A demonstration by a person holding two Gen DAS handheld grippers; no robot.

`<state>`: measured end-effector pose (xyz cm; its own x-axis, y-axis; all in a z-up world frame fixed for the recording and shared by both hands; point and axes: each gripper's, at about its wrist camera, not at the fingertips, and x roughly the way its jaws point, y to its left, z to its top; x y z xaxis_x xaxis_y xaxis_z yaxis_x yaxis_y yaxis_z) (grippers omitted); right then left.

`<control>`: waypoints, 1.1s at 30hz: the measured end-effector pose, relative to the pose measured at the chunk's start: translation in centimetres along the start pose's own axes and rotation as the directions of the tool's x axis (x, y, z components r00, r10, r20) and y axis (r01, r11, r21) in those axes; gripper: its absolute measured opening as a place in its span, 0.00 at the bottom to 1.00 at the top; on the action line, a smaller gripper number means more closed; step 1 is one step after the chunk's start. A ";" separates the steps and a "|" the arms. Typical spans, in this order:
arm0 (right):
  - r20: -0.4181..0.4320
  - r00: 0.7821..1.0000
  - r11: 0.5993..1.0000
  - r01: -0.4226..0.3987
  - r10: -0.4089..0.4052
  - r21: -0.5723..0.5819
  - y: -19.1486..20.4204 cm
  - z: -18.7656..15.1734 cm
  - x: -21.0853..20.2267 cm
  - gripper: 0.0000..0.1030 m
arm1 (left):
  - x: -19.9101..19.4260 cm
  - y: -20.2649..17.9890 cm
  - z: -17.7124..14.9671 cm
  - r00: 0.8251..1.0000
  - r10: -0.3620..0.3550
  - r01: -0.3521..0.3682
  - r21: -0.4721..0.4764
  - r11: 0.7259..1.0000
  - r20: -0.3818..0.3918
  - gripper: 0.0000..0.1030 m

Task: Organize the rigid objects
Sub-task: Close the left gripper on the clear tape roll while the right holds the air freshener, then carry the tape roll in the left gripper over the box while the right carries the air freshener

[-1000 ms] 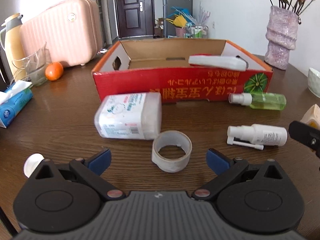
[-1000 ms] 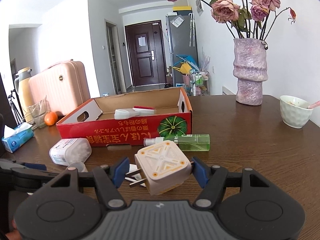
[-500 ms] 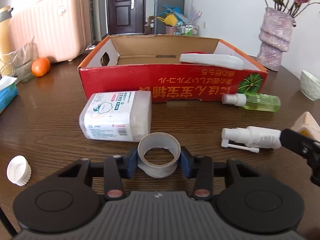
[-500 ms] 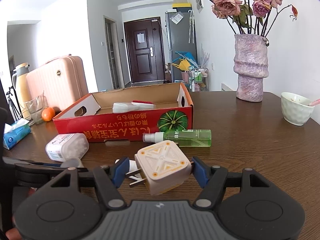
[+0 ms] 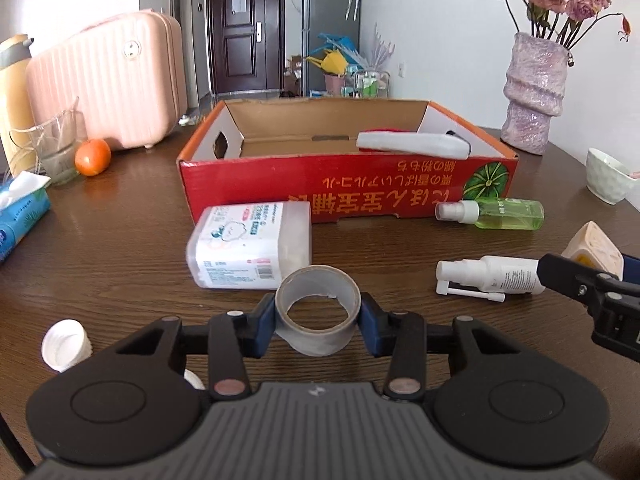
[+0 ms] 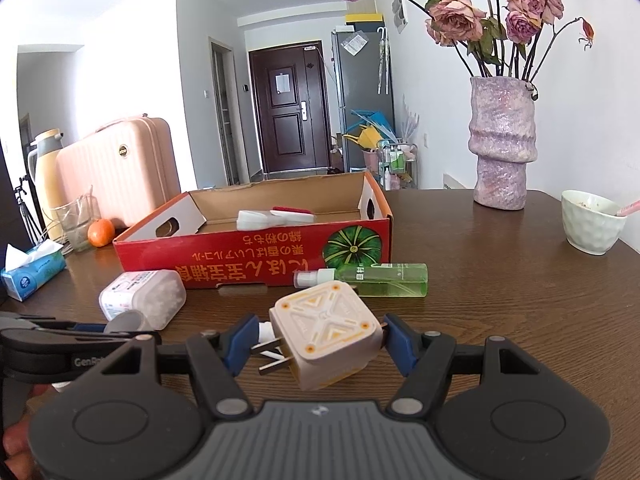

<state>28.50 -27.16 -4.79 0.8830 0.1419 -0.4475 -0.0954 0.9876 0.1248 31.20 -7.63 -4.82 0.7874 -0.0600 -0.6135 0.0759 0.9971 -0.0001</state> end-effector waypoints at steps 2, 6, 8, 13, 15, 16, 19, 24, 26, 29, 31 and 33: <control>0.003 1.000 1.000 -0.001 0.001 0.000 0.1 0.0 -0.1 0.65 | -0.5 0.2 -0.1 1.000 -0.001 0.001 0.001 1.000 0.015 0.42; 0.010 1.000 1.000 -0.007 0.006 0.001 0.4 -0.1 -0.5 0.65 | -1.4 0.6 -0.2 0.999 0.001 -0.001 -0.001 1.000 0.038 0.42; 0.015 1.000 1.000 -0.010 0.010 0.000 0.6 -0.1 -0.7 0.65 | -1.9 0.7 -0.3 0.999 0.003 -0.003 0.000 1.000 0.052 0.42; 0.030 0.999 1.000 -0.016 0.016 0.002 0.8 0.0 -1.2 0.65 | -3.4 1.6 -0.4 0.996 0.006 -0.005 -0.014 1.000 0.087 0.42; 0.032 0.999 1.000 -0.017 0.017 0.002 0.9 0.0 -1.4 0.65 | -3.9 2.0 -0.5 0.995 0.001 0.001 -0.024 1.000 0.095 0.42; 0.033 0.999 1.000 -0.017 0.017 0.001 1.0 0.0 -1.4 0.65 | -4.1 2.2 -0.5 0.995 0.002 0.001 -0.027 1.000 0.099 0.42; 0.039 0.999 1.000 -0.017 0.018 -0.003 1.1 0.1 -1.7 0.65 | -4.9 2.5 -0.6 0.993 0.004 0.000 -0.030 1.000 0.119 0.42; 0.054 0.998 1.000 -0.012 0.012 0.002 1.1 0.4 -2.1 0.65 | -5.9 2.6 -0.6 0.990 -0.002 0.006 -0.027 1.000 0.138 0.42; 0.060 0.998 1.000 -0.011 0.011 -0.001 1.2 0.6 -2.3 0.65 | -6.1 2.6 -0.4 0.990 -0.012 0.016 -0.030 0.999 0.138 0.42; 0.069 0.998 1.000 -0.012 0.012 -0.005 1.4 1.1 -2.4 0.65 | -6.5 2.6 -0.1 0.989 -0.010 0.014 -0.026 1.000 0.150 0.42; 0.076 0.997 1.000 -0.016 0.017 -0.014 1.6 1.6 -2.5 0.65 | -6.8 2.6 0.3 0.987 -0.011 0.015 -0.025 1.000 0.159 0.42; 0.086 0.996 0.999 -0.021 0.024 -0.026 1.8 2.0 -2.6 0.65 | -7.1 2.6 1.0 0.986 -0.022 0.027 -0.028 0.999 0.164 0.42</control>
<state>26.93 -25.85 -1.60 0.9167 0.1588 -0.3667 -0.1264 0.9857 0.1110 26.43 -4.61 0.30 0.8753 -0.0884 -0.4754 0.0795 0.9961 -0.0387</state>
